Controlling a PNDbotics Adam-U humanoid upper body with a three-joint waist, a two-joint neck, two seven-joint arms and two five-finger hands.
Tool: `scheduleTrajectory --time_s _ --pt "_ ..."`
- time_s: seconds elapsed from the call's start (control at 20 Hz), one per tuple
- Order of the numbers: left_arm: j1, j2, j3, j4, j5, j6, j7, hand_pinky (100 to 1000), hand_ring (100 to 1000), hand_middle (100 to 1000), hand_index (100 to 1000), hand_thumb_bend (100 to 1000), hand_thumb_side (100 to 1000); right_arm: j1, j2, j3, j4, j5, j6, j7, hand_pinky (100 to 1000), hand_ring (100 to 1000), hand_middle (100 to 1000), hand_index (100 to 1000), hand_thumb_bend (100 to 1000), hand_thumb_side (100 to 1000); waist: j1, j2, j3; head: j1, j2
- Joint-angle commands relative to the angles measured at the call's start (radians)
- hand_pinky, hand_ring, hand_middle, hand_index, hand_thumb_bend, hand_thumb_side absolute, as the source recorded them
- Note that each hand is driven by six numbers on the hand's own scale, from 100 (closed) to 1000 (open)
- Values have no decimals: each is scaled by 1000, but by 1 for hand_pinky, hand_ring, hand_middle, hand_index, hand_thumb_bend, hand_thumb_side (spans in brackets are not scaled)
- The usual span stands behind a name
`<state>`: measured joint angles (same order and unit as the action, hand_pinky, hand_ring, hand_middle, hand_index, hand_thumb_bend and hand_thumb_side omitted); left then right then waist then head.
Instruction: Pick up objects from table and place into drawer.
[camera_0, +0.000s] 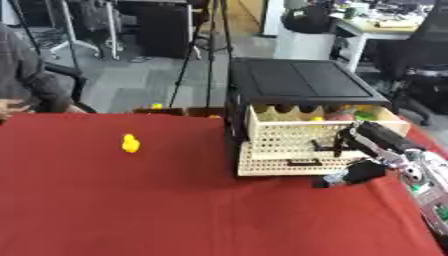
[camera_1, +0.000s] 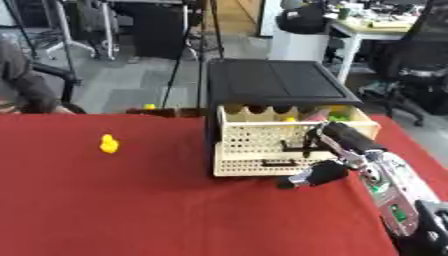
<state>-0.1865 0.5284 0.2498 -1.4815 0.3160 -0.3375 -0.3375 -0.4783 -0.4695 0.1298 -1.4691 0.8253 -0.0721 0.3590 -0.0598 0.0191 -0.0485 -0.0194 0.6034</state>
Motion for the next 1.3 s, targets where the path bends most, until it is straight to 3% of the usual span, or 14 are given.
scheduleTrajectory --time_s 0.05,0.65,1.3 --pt "-14 35 12 -19 -3 4 1 562 811 780 868 100 582 4 -42 -25 -58 -18 12 -4 100 100 100 381 1000 699 2 -7 -3 3 -10" --pt "-13 37 15 -20 -5 2 4 564 812 780 868 100 581 110 -39 -39 -127 -45 33 -2 100 100 100 381 1000 672 2 -3 -9 11 -12" --pt "-11 38 16 -20 -6 -1 4 565 811 781 868 100 580 142 -51 -55 -154 -44 46 -8 100 100 100 381 1000 678 3 -2 -15 13 -14"
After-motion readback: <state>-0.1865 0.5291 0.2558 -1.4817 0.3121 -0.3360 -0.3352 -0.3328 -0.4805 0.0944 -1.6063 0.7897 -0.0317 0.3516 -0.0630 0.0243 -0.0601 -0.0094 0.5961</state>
